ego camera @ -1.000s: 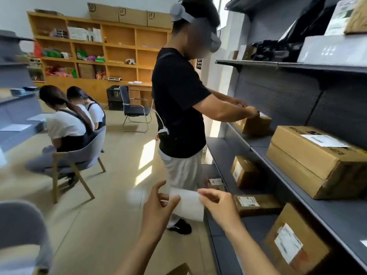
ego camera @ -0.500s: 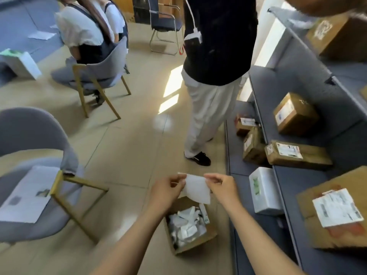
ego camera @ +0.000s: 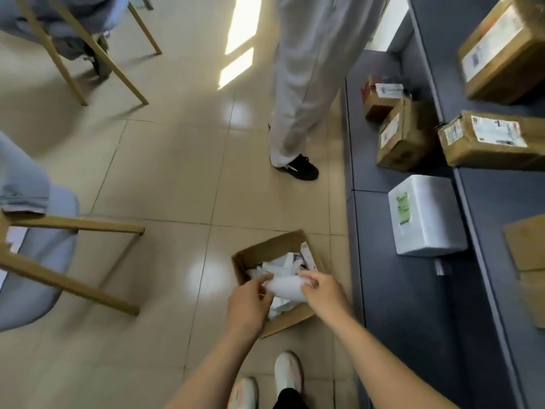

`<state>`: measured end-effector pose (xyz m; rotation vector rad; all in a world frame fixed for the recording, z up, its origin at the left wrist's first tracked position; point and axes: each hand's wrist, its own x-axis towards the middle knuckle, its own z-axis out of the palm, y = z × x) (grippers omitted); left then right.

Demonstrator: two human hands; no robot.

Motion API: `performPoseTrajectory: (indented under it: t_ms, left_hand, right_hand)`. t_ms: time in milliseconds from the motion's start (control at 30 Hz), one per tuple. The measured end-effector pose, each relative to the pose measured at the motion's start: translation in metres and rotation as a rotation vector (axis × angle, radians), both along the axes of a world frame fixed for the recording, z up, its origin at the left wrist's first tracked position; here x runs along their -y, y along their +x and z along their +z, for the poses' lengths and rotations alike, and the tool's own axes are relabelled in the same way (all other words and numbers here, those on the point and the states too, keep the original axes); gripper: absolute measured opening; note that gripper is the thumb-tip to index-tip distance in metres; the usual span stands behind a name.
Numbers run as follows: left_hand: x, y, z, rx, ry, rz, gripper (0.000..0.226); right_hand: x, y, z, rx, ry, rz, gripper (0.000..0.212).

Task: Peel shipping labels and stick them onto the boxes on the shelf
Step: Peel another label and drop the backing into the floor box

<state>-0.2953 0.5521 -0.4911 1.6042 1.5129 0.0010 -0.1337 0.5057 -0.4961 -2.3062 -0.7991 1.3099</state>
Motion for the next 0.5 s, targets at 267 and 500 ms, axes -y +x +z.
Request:
performPoseTrajectory:
  t_ms: [267,500]
  left_hand:
    - [0.012,0.006,-0.051,-0.085,-0.059,-0.061,0.052]
    - [0.002,0.008,-0.055,-0.04,-0.022,-0.087,0.057]
  right_hand:
    - [0.005,-0.01,-0.065,-0.068,-0.164,0.172,0.057]
    - [-0.003,-0.006,-0.061,0.008,-0.078,0.152,0.048]
